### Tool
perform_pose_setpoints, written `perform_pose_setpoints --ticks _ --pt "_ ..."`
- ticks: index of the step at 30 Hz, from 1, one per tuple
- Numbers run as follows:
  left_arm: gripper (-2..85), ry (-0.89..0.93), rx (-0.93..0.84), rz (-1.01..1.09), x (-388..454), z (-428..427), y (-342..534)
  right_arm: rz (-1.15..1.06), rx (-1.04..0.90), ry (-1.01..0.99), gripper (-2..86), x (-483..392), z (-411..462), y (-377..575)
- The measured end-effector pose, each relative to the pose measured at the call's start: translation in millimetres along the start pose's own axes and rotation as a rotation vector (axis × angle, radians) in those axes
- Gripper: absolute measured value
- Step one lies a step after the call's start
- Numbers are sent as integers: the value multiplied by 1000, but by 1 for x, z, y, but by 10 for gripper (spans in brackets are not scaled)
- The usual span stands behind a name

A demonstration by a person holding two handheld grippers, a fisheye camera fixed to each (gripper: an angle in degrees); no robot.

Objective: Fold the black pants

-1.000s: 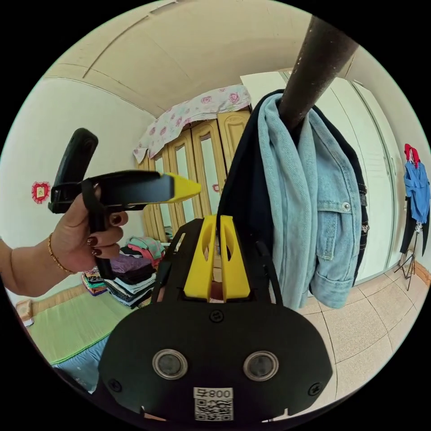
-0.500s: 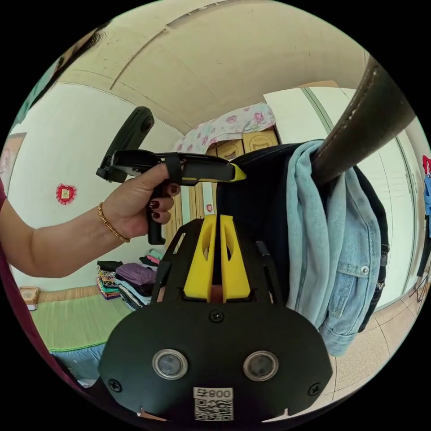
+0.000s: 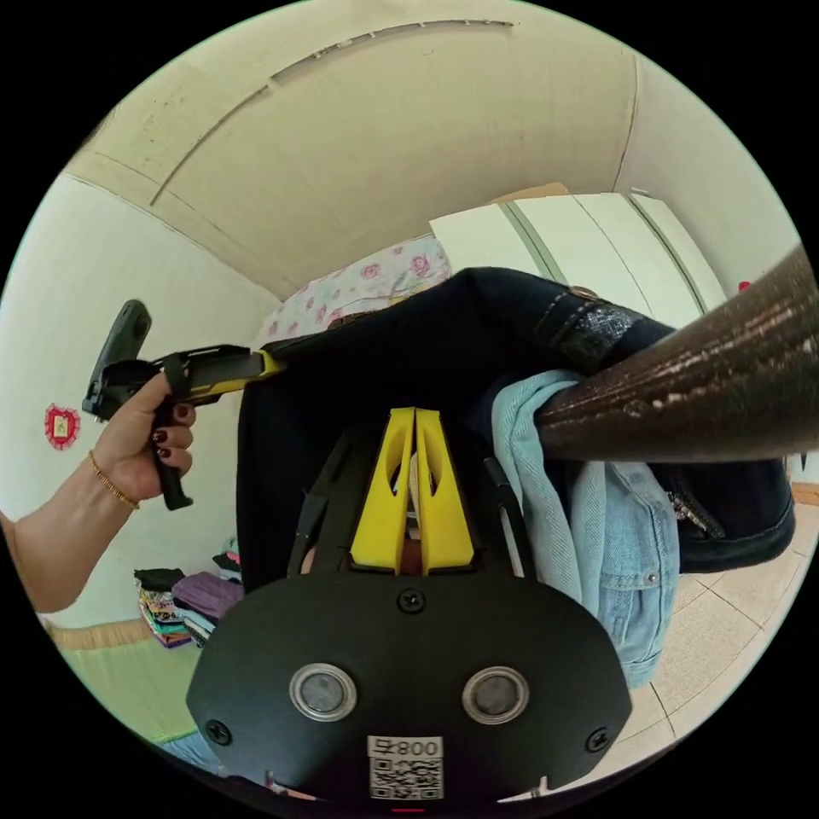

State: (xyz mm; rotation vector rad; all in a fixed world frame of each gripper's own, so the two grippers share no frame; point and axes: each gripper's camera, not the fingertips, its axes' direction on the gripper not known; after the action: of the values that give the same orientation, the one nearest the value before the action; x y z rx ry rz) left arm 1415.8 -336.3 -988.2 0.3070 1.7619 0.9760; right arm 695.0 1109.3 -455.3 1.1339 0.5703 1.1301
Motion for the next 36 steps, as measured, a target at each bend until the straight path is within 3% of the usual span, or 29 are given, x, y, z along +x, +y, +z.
perform_pose_setpoints --ticks 11,20,29,36 --pt "8 27 196 -112 -42 -184 53 35 27 36 -1 -31 -61 77" --pt "6 -57 213 -217 -69 -361 168 295 89 -194 -1 -54 -141 153" --pt "9 -73 262 -452 -84 -541 319 312 -33 -431 1 -141 -186 215" --pt "11 -117 199 -622 -70 -677 448 330 -183 -548 -3 -268 -172 282"
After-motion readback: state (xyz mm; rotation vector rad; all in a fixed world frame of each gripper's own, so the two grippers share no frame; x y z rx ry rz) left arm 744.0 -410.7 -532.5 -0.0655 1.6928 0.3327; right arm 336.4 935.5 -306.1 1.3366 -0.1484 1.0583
